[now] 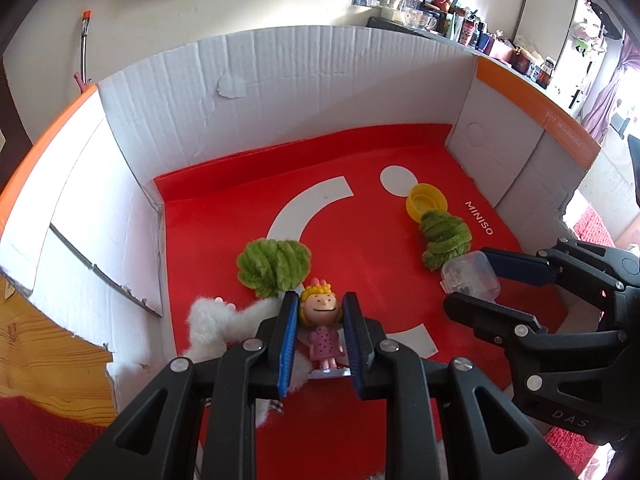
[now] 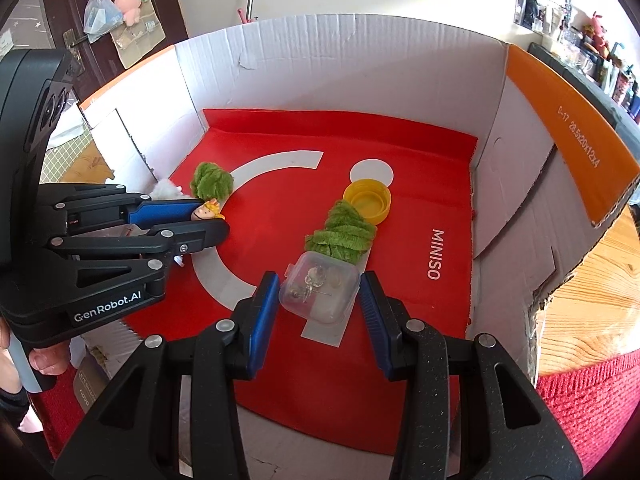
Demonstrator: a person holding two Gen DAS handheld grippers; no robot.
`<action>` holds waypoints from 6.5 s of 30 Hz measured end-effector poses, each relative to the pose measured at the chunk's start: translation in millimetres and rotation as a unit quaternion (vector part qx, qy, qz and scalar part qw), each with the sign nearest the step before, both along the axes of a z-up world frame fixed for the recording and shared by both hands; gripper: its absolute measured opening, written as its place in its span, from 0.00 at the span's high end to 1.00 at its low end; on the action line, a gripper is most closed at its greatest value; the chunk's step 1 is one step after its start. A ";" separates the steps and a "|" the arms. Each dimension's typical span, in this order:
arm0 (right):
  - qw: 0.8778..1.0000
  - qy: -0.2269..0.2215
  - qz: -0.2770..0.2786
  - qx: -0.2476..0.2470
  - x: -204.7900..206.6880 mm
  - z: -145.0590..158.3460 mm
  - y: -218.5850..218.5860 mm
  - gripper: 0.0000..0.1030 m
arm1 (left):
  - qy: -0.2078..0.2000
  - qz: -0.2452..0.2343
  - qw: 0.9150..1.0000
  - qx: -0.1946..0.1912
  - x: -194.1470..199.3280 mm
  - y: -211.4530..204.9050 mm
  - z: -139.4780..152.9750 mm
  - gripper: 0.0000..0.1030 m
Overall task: Organize objects
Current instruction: 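Lower both grippers onto the box floor and open them, then withdraw both grippers from the box back over the blanket, then close the right gripper on the black-and-white roll while the left approaches the eye-shadow case, then grasp the grey EYE SHADOW case with the left gripper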
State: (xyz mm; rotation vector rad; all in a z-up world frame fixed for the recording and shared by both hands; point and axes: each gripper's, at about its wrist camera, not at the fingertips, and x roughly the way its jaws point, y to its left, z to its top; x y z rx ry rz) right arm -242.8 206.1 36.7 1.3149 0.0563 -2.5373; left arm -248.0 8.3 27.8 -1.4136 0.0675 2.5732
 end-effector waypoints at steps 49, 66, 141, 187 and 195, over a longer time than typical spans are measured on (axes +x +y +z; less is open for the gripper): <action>0.998 0.066 0.003 -0.019 47.2 34.2 -6.5 0.38 | 0.044 0.012 0.998 0.038 41.6 -15.0 39.0 0.38; 0.993 0.115 0.014 -0.010 100.1 60.9 -18.2 0.27 | 0.116 0.022 0.993 0.008 104.0 -19.5 64.2 0.15; 0.999 0.043 0.019 0.006 141.4 -12.8 -19.8 0.56 | 0.075 -0.008 0.997 -0.001 185.3 8.2 0.6 0.37; 0.999 0.044 0.014 -0.002 147.0 -14.7 -24.2 0.67 | 0.031 0.047 0.998 0.032 168.0 6.7 -8.0 0.47; 0.999 0.024 0.018 -0.029 147.2 -3.3 -20.2 0.68 | 0.016 0.034 0.997 0.065 175.0 -1.5 1.1 0.47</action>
